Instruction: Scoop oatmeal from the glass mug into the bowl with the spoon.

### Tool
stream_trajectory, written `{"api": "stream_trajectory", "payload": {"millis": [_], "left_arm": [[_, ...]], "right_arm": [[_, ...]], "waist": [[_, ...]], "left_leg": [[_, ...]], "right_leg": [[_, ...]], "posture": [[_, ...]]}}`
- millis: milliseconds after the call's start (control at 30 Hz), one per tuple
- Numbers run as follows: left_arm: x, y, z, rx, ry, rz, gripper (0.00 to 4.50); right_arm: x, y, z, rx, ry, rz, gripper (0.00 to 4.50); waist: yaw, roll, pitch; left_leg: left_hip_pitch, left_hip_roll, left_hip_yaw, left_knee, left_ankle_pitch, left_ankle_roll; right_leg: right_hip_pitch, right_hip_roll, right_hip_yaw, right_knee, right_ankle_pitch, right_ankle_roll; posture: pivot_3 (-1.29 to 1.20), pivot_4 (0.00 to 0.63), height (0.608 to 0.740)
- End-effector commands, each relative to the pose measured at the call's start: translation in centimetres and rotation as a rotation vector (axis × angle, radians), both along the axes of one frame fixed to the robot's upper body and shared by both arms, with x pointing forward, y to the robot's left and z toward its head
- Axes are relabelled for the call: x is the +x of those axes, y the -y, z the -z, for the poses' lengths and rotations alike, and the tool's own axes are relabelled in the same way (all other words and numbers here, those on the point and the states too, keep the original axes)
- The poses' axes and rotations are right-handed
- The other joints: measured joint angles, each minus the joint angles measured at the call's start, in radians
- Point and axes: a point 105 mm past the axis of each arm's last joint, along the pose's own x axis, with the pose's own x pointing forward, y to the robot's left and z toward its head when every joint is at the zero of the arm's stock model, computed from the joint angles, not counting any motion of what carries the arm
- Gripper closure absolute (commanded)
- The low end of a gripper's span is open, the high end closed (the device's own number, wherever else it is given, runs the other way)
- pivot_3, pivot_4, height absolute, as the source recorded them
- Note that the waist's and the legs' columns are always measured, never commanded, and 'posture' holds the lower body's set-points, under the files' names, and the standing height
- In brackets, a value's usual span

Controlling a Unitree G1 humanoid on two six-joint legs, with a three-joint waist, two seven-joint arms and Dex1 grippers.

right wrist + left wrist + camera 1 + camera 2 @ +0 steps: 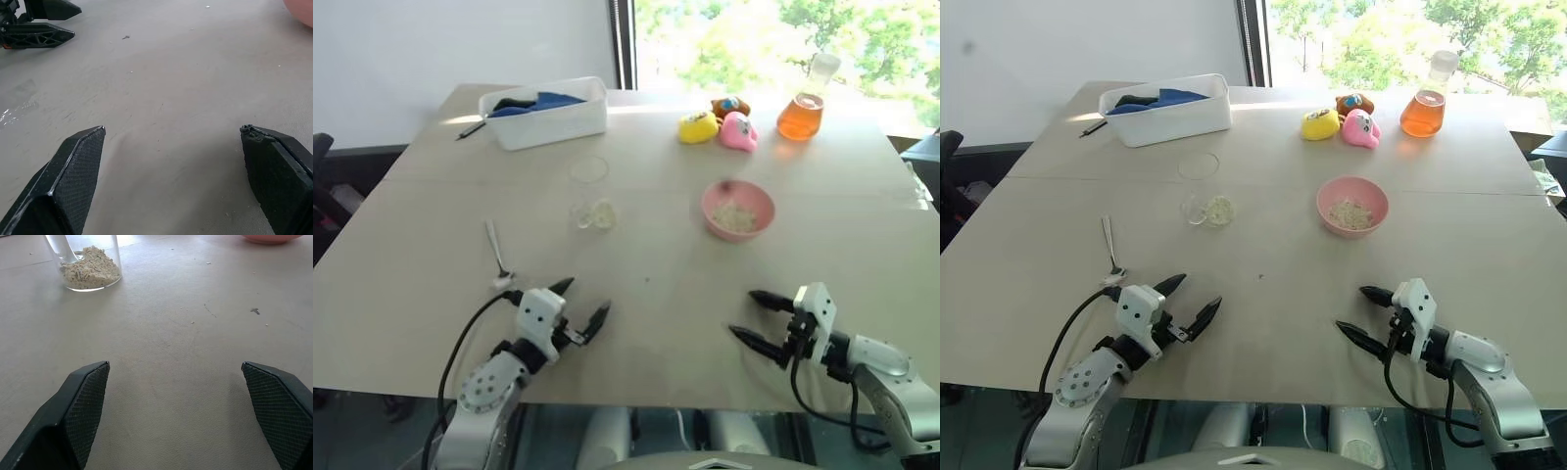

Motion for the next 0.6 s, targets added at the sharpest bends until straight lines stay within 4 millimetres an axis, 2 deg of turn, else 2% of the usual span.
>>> {"api": "stream_trajectory", "payload": {"millis": [33, 600], "left_arm": [[-0.44, -0.55, 0.15, 0.006, -0.020, -0.010, 0.00], [-0.54, 0.08, -0.60, 0.000, -0.010, 0.018, 0.00]], "right_arm": [[-0.04, -0.23, -0.78, 0.006, 0.028, -0.013, 0.03], [-0.19, -0.05, -0.45, -0.001, 0.016, 0.012, 0.03]], "waist": [[0.000, 0.000, 0.000], [0.000, 0.000, 0.000]], "left_leg": [[0.000, 0.000, 0.000, 0.000, 0.000, 0.000], [0.000, 0.000, 0.000, 0.000, 0.000, 0.000]], "right_leg": [[0.000, 0.000, 0.000, 0.000, 0.000, 0.000], [0.000, 0.000, 0.000, 0.000, 0.000, 0.000]], "posture": [[0.00, 0.150, 0.740], [0.00, 0.150, 0.740]]}}
